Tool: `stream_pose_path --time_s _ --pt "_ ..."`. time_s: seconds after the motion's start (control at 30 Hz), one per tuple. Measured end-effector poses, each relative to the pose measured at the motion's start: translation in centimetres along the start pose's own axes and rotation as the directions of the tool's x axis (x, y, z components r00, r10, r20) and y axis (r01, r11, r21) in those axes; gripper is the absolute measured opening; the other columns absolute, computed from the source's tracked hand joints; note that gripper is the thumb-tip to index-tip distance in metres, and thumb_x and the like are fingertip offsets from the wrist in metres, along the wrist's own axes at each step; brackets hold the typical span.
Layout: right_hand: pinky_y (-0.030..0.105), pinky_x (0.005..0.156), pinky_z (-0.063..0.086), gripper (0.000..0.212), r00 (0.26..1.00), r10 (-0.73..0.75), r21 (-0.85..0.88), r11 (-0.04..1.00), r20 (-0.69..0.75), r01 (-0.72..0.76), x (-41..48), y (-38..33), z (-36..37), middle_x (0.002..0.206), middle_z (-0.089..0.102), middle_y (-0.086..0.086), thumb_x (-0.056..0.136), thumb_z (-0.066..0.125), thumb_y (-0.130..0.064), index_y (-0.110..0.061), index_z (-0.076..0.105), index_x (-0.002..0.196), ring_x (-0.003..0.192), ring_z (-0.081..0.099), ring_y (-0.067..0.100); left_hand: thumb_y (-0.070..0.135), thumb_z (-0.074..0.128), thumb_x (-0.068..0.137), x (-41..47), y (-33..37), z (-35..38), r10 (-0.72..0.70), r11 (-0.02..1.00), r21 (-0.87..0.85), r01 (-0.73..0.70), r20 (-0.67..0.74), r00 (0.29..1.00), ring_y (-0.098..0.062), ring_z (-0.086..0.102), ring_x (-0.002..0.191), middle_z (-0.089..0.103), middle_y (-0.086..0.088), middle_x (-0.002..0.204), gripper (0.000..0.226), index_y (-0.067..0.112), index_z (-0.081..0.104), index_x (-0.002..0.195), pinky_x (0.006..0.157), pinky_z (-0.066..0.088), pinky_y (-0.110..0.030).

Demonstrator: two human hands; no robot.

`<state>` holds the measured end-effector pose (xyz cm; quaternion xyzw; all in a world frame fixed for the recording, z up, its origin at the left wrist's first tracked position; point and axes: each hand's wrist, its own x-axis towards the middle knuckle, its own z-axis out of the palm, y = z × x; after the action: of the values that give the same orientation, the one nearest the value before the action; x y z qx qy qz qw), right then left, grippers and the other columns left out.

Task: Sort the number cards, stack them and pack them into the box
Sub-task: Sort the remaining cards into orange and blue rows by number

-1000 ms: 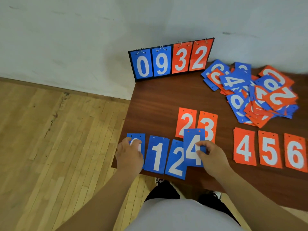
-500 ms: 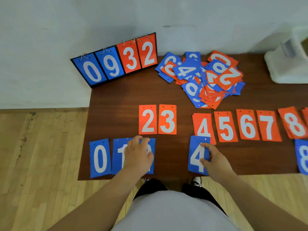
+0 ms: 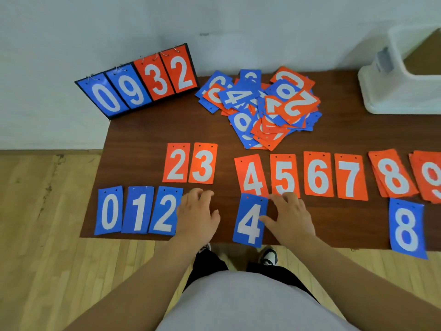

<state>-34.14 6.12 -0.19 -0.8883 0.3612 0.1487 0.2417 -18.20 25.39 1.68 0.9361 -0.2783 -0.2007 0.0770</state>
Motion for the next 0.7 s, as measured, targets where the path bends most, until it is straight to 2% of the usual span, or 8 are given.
stream_pose_path --time_s 0.17,0.33,0.47,0.57,0.7 --pt "0.048 0.109 0.042 0.071 0.998 -0.020 0.014 1.000 -0.065 0.021 1.6 2.4 -4.8 0.154 0.034 -0.001 0.086 0.064 -0.064 -0.039 0.037 0.147 0.142 0.035 0.026 0.054 0.058 0.094 0.0 3.6 -0.4 -0.032 0.999 -0.007 0.032 -0.054 0.998 -0.022 0.035 0.138 0.038 0.001 0.148 0.059 0.031 0.039 0.146 0.112 0.040 -0.044" --pt "0.049 0.111 0.040 0.071 0.997 0.012 0.051 0.999 -0.072 -0.008 4.0 3.3 -8.5 0.159 0.031 0.000 0.088 0.066 -0.059 -0.035 0.039 0.150 0.146 0.031 0.027 0.059 0.058 0.093 1.6 5.6 -2.1 -0.055 0.998 -0.028 0.052 -0.077 0.996 -0.026 0.031 0.144 0.035 -0.001 0.155 0.066 0.034 0.036 0.149 0.113 0.040 -0.050" --pt "0.049 0.109 0.042 0.072 0.996 0.048 0.075 0.996 -0.081 -0.042 6.6 3.2 -10.1 0.159 0.032 0.003 0.088 0.067 -0.056 -0.031 0.040 0.150 0.145 0.033 0.029 0.060 0.058 0.093 4.4 6.2 -3.8 -0.066 0.998 -0.025 0.064 -0.074 0.995 -0.027 0.027 0.148 0.031 -0.001 0.159 0.068 0.035 0.034 0.151 0.117 0.035 -0.049" --pt "0.048 0.108 0.042 0.069 0.993 0.089 0.112 0.990 -0.082 -0.079 9.4 3.1 -11.0 0.158 0.032 0.004 0.087 0.069 -0.054 -0.031 0.044 0.147 0.144 0.034 0.030 0.061 0.059 0.092 8.0 6.6 -5.1 -0.037 0.999 -0.016 0.036 -0.057 0.998 -0.028 0.027 0.147 0.030 -0.003 0.159 0.070 0.034 0.033 0.152 0.116 0.035 -0.047" --pt "0.049 0.107 0.045 0.071 0.975 0.192 0.167 0.971 -0.115 -0.171 14.4 3.1 -12.4 0.154 0.036 0.007 0.086 0.070 -0.055 -0.028 0.045 0.147 0.140 0.039 0.033 0.063 0.064 0.088 14.3 8.5 -5.6 0.071 0.997 -0.023 -0.072 -0.048 0.996 -0.027 0.035 0.140 0.036 -0.004 0.152 0.076 0.030 0.036 0.151 0.110 0.041 -0.043"
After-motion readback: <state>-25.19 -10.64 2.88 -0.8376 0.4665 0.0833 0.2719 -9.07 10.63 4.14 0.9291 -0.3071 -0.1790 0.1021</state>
